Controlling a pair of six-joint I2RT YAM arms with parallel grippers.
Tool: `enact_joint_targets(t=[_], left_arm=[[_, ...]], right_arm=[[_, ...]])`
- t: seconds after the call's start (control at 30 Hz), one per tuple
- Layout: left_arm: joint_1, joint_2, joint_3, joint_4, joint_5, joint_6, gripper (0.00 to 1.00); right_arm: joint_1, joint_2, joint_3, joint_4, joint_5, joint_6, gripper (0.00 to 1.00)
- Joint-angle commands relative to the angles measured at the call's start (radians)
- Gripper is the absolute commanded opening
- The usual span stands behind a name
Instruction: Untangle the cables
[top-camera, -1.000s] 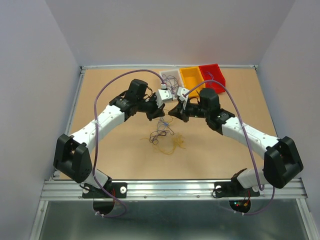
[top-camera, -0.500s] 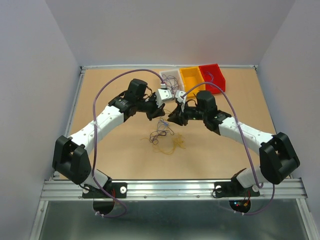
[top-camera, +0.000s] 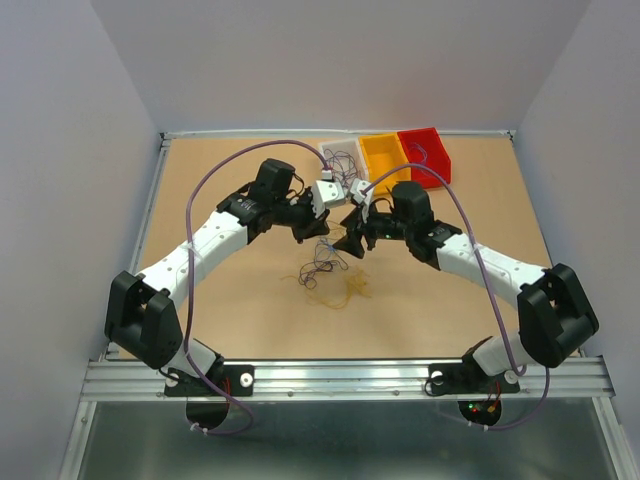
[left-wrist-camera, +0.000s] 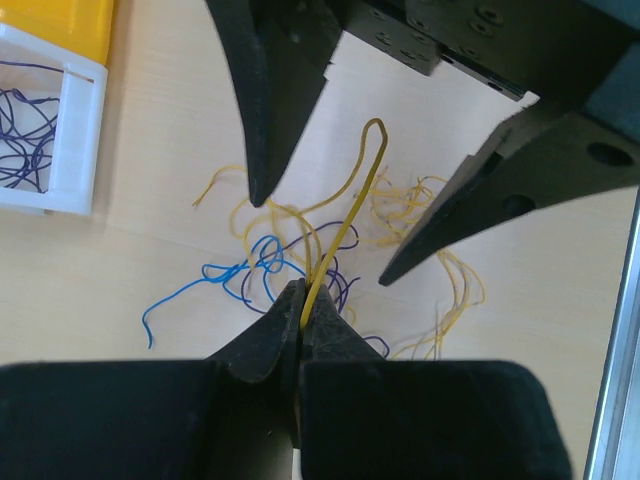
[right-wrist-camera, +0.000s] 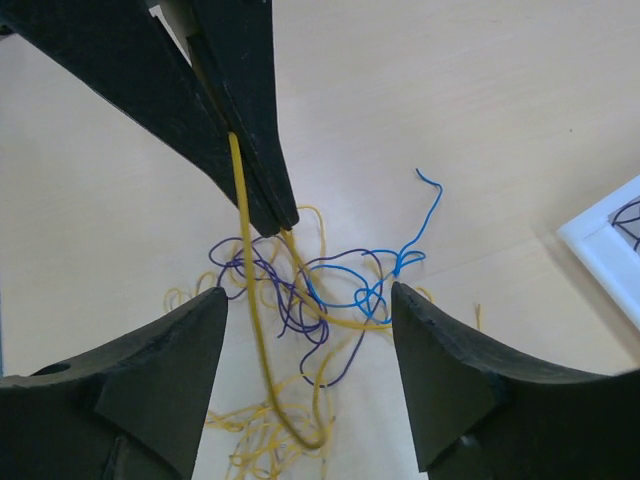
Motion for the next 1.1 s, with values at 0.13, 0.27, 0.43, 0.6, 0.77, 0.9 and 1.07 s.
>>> enact_joint_targets(t=[0.13, 0.27, 0.43, 0.6, 0.77, 0.9, 1.07], left_arm=[[0.001, -0.008, 0.056, -0.055, 0.056, 0.037, 0.0], [0.0, -0.008, 0.059, -0.061, 0.06, 0.039, 0.0], [0.001, -0.014, 0.061, -0.058, 0.08, 0.036, 0.0], [0.001, -0.006, 0.062, -0.051, 0.096, 0.027, 0.0], [0.0, -0.023, 0.044, -0.013, 0.083, 0.01, 0.15], [0.024, -0.095, -0.042, 0.151, 0.028, -0.061, 0.45], [0.123, -0.16, -0.087, 0.253, 0.036, -0.142, 0.58]], right_arm=[[0.007, -0.011, 0.03, 0.044, 0.039, -0.017, 0.8], [0.007, -0.006, 0.035, 0.043, 0.014, -0.025, 0.77], [0.015, 0.018, 0.039, 0.041, -0.059, -0.034, 0.65], [0.029, 0.04, 0.067, 0.043, -0.094, -0.026, 0.3], [0.032, 0.058, 0.082, 0.044, -0.064, 0.009, 0.01], [0.032, 0.064, 0.084, 0.049, 0.111, 0.088, 0.01], [0.007, 0.058, 0.084, 0.072, 0.291, 0.185, 0.01]])
